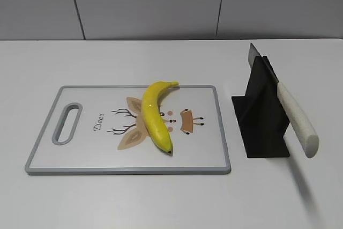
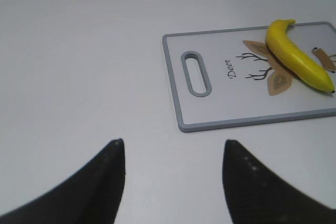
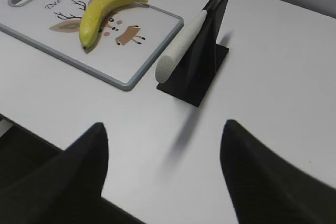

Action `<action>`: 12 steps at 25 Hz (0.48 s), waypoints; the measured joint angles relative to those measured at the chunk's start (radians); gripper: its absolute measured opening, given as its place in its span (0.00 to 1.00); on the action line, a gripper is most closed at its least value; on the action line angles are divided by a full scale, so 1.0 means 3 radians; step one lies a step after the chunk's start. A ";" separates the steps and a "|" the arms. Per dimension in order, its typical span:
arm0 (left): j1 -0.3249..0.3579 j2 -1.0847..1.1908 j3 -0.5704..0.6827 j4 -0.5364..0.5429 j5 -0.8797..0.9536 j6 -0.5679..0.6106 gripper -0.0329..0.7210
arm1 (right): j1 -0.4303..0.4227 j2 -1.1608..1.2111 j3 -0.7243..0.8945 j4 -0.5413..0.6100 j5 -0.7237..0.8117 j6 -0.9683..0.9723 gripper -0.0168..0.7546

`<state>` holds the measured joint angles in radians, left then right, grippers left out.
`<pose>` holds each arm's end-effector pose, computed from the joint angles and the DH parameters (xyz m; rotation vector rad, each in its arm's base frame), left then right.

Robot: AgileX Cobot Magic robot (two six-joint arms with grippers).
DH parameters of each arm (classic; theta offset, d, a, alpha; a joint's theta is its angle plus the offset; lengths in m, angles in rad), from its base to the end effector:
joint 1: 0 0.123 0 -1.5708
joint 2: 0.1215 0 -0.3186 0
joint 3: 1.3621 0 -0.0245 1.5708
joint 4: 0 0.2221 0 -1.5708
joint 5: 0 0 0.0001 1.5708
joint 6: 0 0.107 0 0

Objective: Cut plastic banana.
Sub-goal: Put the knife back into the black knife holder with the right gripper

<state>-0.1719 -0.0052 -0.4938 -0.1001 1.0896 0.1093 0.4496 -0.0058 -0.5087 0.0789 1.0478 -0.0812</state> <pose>-0.0524 -0.0005 0.2519 0.2969 2.0525 -0.1588 -0.0490 -0.0155 0.2597 -0.5360 1.9577 0.3273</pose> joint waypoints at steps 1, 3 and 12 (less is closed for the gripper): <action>0.0000 0.0000 0.0000 0.0006 0.0000 0.0000 0.81 | 0.0000 0.0000 0.0000 0.0000 0.0000 0.0000 0.70; 0.0000 0.0000 0.0000 0.0006 0.0000 0.0000 0.81 | 0.0000 0.0000 0.0000 0.0000 0.0000 0.0002 0.70; 0.0271 0.0000 0.0000 0.0009 0.0000 0.0000 0.81 | -0.0407 0.0000 0.0003 0.0000 0.0000 0.0013 0.70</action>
<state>-0.0904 -0.0052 -0.4938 -0.0972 1.0896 0.1093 0.3275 -0.0058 -0.5079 0.0789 1.0478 -0.0774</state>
